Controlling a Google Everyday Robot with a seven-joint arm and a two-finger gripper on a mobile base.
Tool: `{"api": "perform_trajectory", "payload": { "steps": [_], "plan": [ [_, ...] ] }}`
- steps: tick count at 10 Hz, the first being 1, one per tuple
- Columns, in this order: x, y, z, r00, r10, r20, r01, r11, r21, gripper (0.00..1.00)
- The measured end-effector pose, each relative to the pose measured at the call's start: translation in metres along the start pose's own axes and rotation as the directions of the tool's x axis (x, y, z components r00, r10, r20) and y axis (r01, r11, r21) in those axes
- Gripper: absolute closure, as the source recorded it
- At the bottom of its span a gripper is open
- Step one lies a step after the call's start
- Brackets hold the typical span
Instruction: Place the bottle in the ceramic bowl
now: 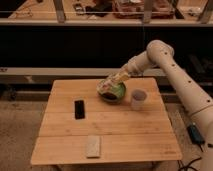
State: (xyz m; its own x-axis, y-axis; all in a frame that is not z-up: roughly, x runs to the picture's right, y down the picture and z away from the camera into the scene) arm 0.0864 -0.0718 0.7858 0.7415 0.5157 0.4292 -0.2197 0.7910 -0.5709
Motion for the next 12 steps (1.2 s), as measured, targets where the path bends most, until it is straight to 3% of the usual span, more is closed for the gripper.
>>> {"api": "perform_trajectory", "payload": {
  "steps": [1,2,4,10,12],
  "plan": [
    [0.002,0.002,0.007,1.000,-0.001,0.020,0.003,0.998,-0.060,1.00],
    [0.003,0.002,0.010,0.999,-0.002,0.035,0.005,0.995,-0.095,1.00],
    [0.015,-0.015,0.017,0.999,0.009,0.040,-0.004,0.992,-0.128,1.00],
    [0.035,-0.057,0.009,0.995,0.088,0.055,-0.084,0.993,-0.078,0.99],
    [0.048,-0.061,0.014,0.993,0.109,0.045,-0.106,0.992,-0.066,0.82]
  ]
}}
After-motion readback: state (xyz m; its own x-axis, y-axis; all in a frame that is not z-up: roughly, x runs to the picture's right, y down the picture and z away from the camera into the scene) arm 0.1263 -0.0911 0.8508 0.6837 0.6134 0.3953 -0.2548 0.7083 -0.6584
